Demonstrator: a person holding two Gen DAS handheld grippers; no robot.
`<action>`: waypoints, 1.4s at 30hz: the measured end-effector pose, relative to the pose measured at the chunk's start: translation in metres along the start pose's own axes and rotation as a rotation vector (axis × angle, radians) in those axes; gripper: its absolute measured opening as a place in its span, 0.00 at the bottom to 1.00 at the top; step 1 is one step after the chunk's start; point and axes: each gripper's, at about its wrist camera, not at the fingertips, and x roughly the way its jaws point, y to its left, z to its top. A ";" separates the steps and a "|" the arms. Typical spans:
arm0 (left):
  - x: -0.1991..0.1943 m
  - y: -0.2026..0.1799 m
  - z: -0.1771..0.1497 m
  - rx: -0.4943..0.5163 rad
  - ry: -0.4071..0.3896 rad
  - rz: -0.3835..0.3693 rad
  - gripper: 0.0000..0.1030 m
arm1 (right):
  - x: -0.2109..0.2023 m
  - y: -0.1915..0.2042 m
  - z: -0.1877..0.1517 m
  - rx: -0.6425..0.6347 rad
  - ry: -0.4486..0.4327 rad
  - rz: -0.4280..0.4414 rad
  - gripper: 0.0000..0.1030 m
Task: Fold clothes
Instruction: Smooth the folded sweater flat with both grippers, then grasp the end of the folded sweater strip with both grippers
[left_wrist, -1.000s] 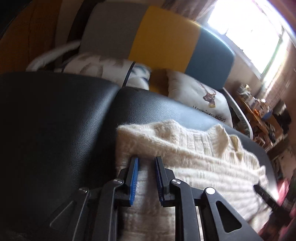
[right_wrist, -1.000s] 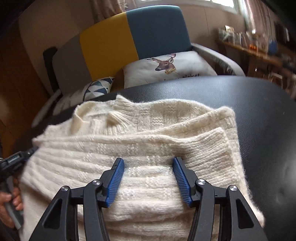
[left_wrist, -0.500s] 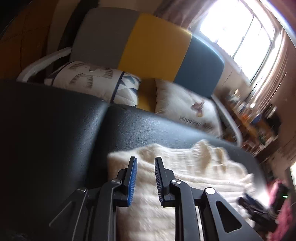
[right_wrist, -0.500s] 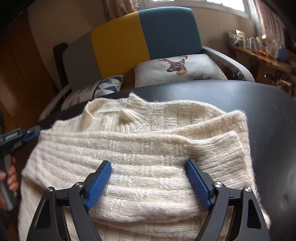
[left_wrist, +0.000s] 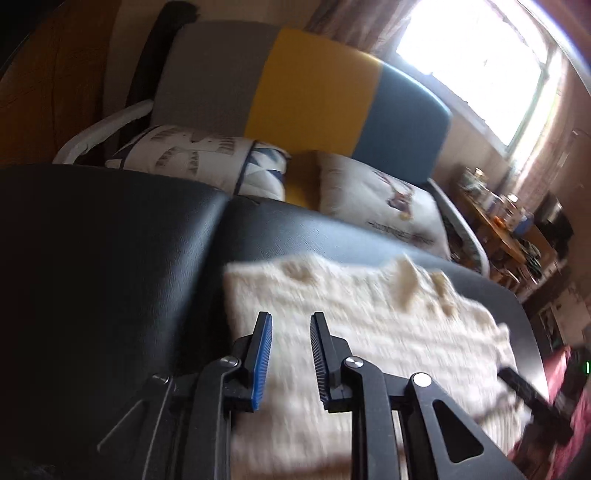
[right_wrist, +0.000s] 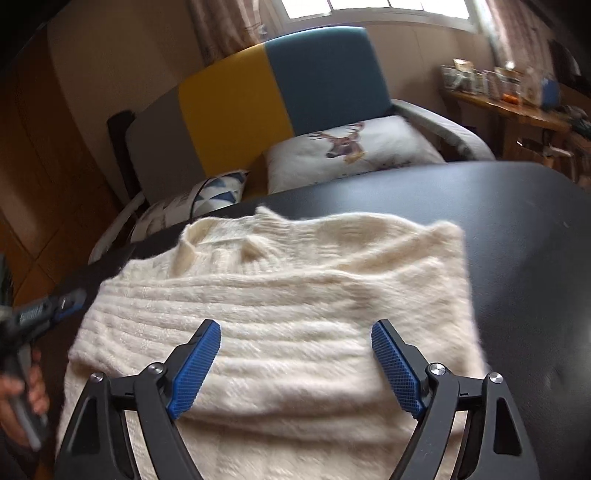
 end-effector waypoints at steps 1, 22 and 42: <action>0.000 -0.001 -0.009 0.019 0.011 0.009 0.21 | 0.002 -0.007 -0.002 0.019 0.011 -0.004 0.83; -0.100 0.058 -0.128 -0.208 0.113 -0.039 0.23 | -0.133 -0.086 -0.116 0.281 0.073 0.205 0.87; -0.151 0.078 -0.211 -0.155 0.172 -0.351 0.35 | -0.147 -0.101 -0.186 0.422 0.174 0.634 0.86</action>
